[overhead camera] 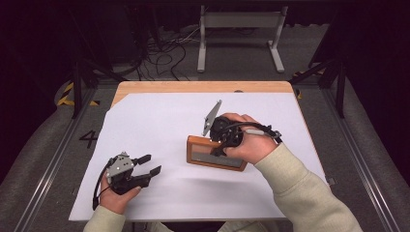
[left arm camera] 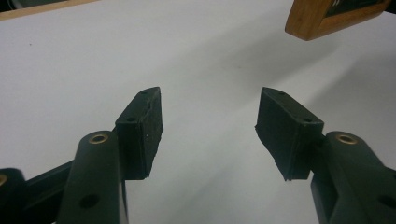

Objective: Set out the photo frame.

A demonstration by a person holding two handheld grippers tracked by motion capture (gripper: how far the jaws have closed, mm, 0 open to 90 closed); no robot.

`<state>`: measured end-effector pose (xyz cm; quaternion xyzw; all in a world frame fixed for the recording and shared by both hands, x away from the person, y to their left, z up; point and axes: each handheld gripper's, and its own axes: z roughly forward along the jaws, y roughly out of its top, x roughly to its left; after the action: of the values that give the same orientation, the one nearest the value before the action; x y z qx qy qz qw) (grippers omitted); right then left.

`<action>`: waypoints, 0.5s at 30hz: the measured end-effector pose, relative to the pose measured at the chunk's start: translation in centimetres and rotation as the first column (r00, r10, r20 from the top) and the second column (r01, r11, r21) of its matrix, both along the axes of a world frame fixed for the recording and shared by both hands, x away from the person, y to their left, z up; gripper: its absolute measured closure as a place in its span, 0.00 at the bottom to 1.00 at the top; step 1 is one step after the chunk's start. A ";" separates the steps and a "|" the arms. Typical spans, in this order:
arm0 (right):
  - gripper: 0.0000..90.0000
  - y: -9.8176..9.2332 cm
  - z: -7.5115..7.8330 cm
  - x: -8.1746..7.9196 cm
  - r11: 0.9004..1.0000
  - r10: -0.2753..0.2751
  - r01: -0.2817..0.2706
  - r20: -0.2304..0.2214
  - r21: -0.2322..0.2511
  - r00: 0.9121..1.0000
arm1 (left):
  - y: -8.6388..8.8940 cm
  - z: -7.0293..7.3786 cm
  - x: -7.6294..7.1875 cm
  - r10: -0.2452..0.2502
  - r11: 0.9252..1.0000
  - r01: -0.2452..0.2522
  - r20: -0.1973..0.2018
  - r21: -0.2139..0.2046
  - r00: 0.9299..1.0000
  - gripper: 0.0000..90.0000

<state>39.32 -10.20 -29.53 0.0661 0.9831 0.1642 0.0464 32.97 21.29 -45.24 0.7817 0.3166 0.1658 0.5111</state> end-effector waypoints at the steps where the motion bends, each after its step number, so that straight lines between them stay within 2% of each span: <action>1: 0.81 0.1 0.0 0.1 1.000 0.023 -0.023 -0.002 -0.009 1.000 | 0.0 0.0 0.0 0.000 1.000 0.000 0.000 0.000 1.000 0.46; 5: 0.81 0.2 -0.2 0.8 0.996 0.086 -0.086 -0.015 -0.004 0.996 | 0.0 0.0 0.0 0.000 1.000 0.000 -0.001 0.003 1.000 0.46; 7: 0.81 0.3 -0.6 1.4 0.995 0.098 -0.098 -0.042 -0.005 0.994 | 0.0 0.0 0.0 0.001 1.000 -0.001 -0.002 0.011 1.000 0.46; 10: 0.81 0.4 -1.3 2.2 0.995 0.095 -0.096 -0.050 -0.026 0.994 | 0.0 0.0 0.1 0.003 1.000 -0.003 -0.004 0.011 1.000 0.46; 15: 0.81 0.1 -2.8 3.7 0.997 0.067 -0.069 -0.070 -0.034 0.995 | 0.0 -0.1 0.1 0.003 1.000 -0.003 -0.005 0.009 1.000 0.46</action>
<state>43.06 -10.09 -32.30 0.0373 0.9886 0.1453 0.0083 33.06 21.34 -45.32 0.7839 0.3185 0.1659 0.5065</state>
